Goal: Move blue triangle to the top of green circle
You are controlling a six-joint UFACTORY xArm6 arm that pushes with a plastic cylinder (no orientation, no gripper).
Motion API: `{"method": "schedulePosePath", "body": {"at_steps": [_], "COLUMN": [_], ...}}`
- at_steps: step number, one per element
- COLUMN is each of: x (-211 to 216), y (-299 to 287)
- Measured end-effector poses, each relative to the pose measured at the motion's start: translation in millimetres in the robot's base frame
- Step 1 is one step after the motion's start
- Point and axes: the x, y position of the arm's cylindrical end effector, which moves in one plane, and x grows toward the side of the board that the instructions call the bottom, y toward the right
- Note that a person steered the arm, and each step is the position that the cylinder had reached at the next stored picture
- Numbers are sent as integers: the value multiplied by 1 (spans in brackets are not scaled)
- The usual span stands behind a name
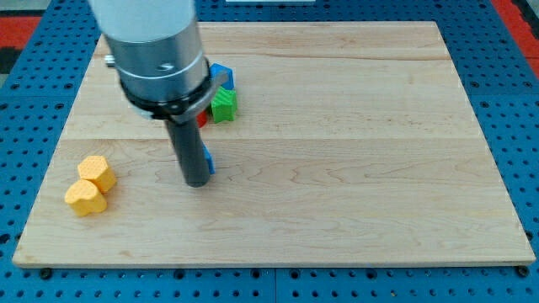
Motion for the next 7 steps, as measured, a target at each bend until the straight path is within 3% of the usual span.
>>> {"method": "schedulePosePath", "body": {"at_steps": [1, 4, 7], "x": [-19, -72, -51], "y": [11, -99, -64]}}
